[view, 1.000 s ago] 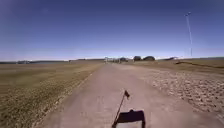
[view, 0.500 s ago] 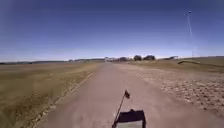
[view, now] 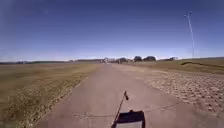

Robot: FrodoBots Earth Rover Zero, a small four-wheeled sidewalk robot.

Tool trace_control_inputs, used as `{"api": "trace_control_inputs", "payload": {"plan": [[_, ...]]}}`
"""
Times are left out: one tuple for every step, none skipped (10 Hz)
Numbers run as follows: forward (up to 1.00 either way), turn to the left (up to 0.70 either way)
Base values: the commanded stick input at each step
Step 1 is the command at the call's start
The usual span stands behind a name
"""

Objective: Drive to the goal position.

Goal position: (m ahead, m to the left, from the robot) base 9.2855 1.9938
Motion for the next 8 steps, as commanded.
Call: {"api": "trace_control_inputs", "payload": {"plan": [[1.00, 0.00], [1.00, 0.00], [1.00, 0.00], [1.00, 0.00], [1.00, 0.00], [1.00, 0.00], [1.00, 0.00], [1.00, 0.00]]}}
